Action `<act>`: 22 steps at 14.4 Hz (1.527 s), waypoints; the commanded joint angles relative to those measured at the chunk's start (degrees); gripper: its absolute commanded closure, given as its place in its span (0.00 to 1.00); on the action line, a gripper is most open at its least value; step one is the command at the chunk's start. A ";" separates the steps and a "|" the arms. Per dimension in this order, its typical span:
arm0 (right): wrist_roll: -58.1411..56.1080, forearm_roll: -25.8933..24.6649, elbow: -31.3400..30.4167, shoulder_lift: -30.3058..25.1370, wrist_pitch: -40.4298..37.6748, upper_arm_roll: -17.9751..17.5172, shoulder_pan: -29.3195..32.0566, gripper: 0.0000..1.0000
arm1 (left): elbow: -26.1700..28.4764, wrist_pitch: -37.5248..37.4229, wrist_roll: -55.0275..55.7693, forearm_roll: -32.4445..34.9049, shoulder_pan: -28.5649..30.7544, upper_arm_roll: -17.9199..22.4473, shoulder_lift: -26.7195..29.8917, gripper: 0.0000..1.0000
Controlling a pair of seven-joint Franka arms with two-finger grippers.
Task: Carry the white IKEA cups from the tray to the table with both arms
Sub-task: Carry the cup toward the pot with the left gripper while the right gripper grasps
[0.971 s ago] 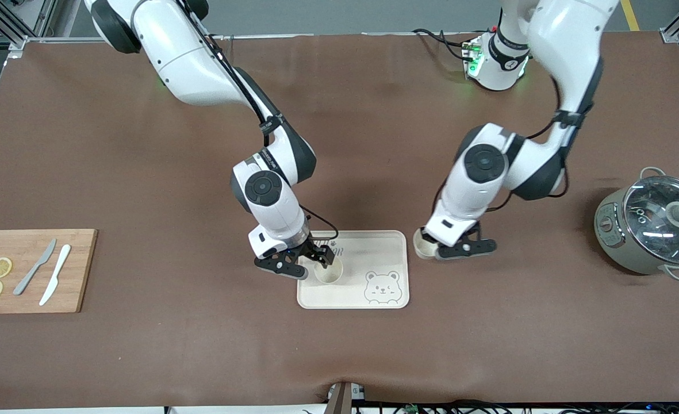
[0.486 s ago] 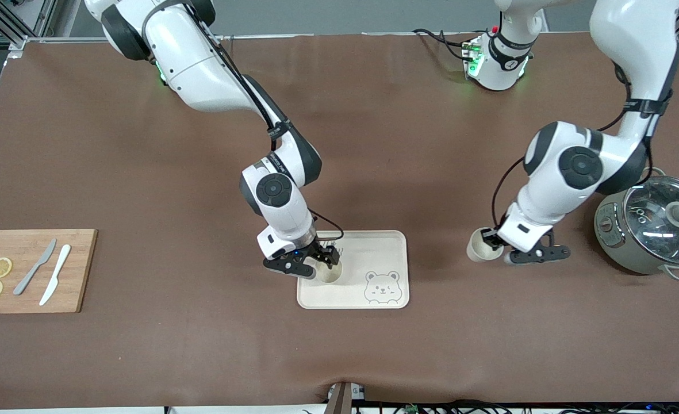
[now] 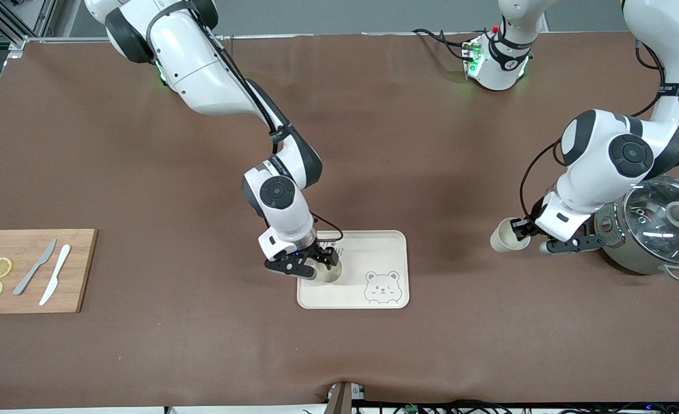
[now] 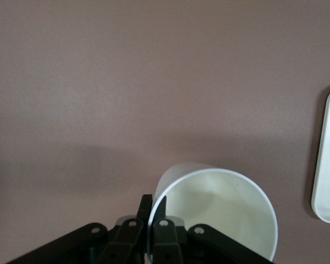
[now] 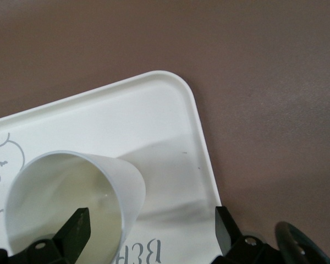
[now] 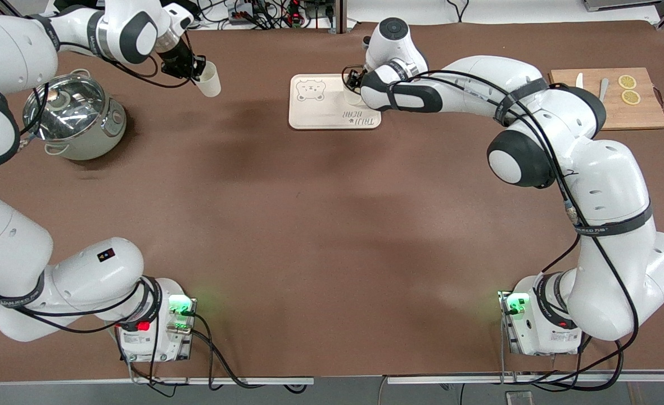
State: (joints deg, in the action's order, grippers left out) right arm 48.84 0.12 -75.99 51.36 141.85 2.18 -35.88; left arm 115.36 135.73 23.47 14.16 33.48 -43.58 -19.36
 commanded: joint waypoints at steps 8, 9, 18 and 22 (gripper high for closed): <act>2.14 -0.65 2.69 1.81 1.50 0.55 -1.12 0.79 | 17.70 22.91 -0.36 -0.18 -17.67 19.06 5.38 1.00; 2.22 -0.65 2.69 1.81 1.76 0.55 -1.12 0.89 | 18.23 23.43 -0.45 -0.18 -22.01 24.10 5.91 1.00; 1.79 0.05 2.60 -0.37 1.50 0.37 -0.42 1.00 | 20.34 28.01 -2.56 -0.18 -22.41 26.35 5.04 1.00; 1.26 0.32 2.43 -4.94 -6.12 0.02 0.02 1.00 | 20.43 28.01 -2.56 -0.18 -22.41 26.35 3.45 1.00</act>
State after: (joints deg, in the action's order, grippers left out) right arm 49.57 0.18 -72.99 50.17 140.17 2.44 -36.41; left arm 135.00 162.65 21.87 14.16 11.20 -17.60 -16.00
